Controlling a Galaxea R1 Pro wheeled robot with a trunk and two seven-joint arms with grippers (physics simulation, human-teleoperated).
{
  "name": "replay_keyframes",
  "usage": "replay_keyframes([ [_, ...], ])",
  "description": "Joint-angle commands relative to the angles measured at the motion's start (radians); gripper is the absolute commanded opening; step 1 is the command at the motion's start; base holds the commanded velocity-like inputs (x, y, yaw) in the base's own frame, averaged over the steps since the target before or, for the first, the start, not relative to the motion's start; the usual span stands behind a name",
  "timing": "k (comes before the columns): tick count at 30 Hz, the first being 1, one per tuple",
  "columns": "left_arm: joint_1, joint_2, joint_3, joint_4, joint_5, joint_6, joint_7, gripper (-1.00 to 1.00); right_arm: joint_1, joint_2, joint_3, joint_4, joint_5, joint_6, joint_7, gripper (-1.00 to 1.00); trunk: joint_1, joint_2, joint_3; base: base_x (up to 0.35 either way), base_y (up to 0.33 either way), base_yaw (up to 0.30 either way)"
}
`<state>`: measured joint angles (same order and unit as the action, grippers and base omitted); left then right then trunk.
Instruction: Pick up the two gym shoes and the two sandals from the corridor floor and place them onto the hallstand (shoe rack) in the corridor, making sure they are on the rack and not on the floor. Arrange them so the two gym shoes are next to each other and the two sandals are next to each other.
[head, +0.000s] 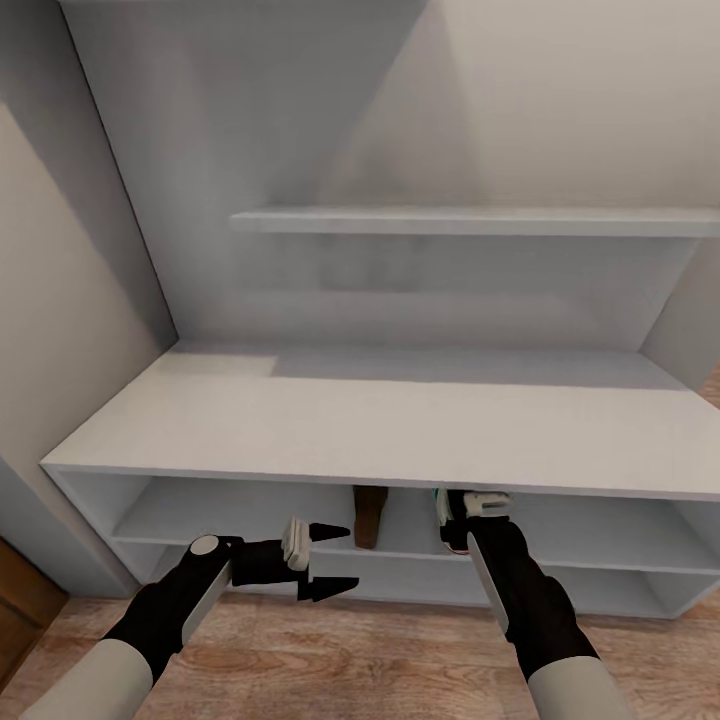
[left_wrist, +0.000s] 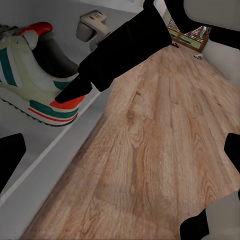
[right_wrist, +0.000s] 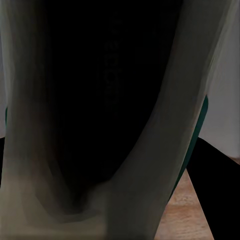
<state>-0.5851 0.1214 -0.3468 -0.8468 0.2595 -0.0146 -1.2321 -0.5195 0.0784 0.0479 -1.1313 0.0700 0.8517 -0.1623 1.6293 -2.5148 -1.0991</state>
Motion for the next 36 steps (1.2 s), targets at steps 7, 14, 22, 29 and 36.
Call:
replay_keyframes([
  [7,-0.001,0.001,-0.005,0.000,0.007,-0.001,0.000,1.00,-0.001,0.000,0.001,-0.001,0.007,0.006,0.000,-1.00,0.000,0.000,-0.001,0.021,0.000,0.000],
  [14,-0.001,0.001,-0.005,0.001,0.007,-0.001,0.000,1.00,-0.001,0.000,0.001,-0.001,0.007,0.006,0.000,-1.00,0.000,0.000,-0.001,0.001,0.000,0.000],
  [22,-0.001,0.001,-0.005,0.001,0.007,-0.001,0.000,1.00,-0.001,0.000,0.001,-0.001,0.007,0.006,0.000,-1.00,0.000,0.000,-0.001,0.095,0.000,0.000],
  [29,-0.001,0.001,-0.005,0.001,0.007,-0.001,0.000,1.00,-0.001,0.000,0.001,-0.001,0.007,0.006,-0.001,-1.00,0.000,0.000,-0.001,0.010,0.000,0.000],
  [36,-0.001,0.001,-0.005,0.000,0.007,-0.002,0.000,1.00,-0.001,0.000,0.000,-0.002,0.007,0.006,0.000,-1.00,0.000,0.000,-0.001,0.000,0.000,0.000],
])
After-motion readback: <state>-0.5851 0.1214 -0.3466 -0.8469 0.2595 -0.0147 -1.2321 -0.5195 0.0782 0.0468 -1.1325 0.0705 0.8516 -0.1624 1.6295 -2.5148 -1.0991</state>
